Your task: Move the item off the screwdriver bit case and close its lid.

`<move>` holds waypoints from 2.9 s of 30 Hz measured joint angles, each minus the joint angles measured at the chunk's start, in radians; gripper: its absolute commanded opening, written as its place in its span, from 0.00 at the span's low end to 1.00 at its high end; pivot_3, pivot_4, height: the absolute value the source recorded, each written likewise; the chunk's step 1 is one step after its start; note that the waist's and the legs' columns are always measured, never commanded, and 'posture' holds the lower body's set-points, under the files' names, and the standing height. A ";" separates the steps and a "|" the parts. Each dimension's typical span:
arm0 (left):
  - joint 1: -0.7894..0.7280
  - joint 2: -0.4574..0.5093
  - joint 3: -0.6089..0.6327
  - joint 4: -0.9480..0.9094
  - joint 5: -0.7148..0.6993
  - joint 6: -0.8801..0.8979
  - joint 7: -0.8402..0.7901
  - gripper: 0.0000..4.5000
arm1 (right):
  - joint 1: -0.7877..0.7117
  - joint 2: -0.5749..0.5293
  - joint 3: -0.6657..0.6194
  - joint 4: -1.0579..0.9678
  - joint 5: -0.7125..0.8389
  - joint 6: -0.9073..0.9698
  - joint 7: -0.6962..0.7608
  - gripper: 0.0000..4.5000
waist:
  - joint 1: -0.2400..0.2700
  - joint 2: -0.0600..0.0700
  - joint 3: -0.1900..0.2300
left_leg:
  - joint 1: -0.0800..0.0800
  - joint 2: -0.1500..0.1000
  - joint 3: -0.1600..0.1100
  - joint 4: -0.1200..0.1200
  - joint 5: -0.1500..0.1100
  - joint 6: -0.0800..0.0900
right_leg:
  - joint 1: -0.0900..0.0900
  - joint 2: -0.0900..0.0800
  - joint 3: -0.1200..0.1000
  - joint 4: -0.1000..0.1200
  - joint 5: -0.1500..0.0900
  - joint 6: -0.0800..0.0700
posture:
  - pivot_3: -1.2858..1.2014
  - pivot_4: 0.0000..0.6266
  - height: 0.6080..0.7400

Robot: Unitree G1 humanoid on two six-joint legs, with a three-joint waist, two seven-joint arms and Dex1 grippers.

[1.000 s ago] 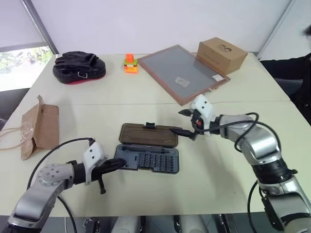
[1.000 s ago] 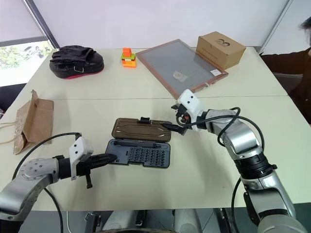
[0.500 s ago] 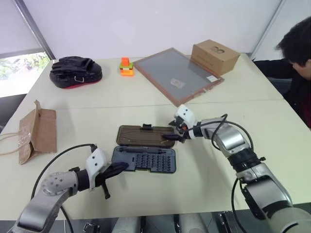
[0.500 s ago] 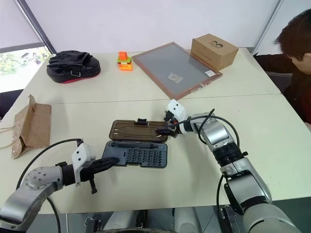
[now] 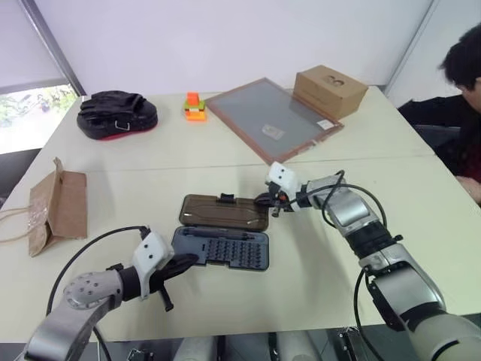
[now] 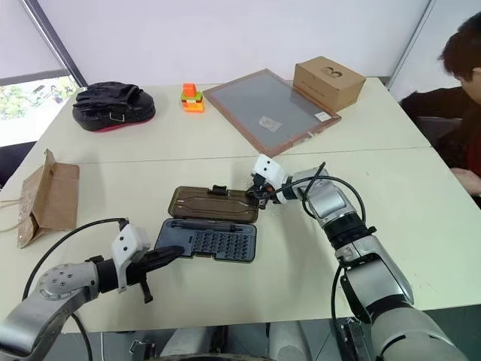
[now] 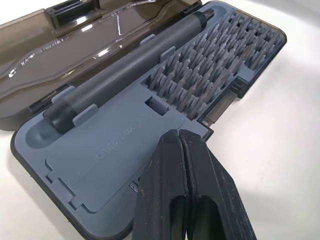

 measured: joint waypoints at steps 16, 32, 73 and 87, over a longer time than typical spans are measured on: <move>-0.070 -0.031 -0.007 0.017 -0.046 0.076 0.013 0.00 | 0.096 -0.140 -0.007 -0.253 -0.140 -0.431 -0.042 0.00 | 0.009 0.000 0.004 | 0.011 -0.001 -0.001 -0.008 0.001 -0.001 | 0.009 -0.001 0.001 -0.003 -0.004 -0.003 | 0.52 0.24 1.00; -0.471 -0.069 0.316 0.101 -0.663 0.373 0.231 0.00 | 0.169 -0.175 -0.018 -0.362 -0.260 -0.536 -0.132 0.00 | 0.009 -0.005 0.013 | 0.011 -0.002 -0.003 -0.009 0.003 -0.005 | 0.008 0.000 0.000 -0.002 -0.006 -0.004 | 0.52 0.24 1.00; -0.857 -0.150 0.033 0.981 -0.091 0.100 -0.299 0.00 | 0.161 -0.266 -0.476 -0.831 0.635 0.557 0.100 0.99 | 0.010 -0.008 0.014 | -0.008 -0.001 -0.005 -0.010 0.004 -0.006 | -0.010 -0.004 -0.002 -0.002 -0.003 -0.002 | 0.52 0.24 1.00; -0.479 0.185 -0.195 0.353 -0.133 0.297 -0.592 0.00 | 0.102 -0.202 -0.578 -0.750 0.796 0.658 -0.173 0.99 | 0.009 -0.004 0.016 | -0.018 -0.001 -0.003 -0.011 0.004 -0.007 | -0.022 -0.005 0.000 0.000 -0.003 -0.003 | 0.52 0.24 1.00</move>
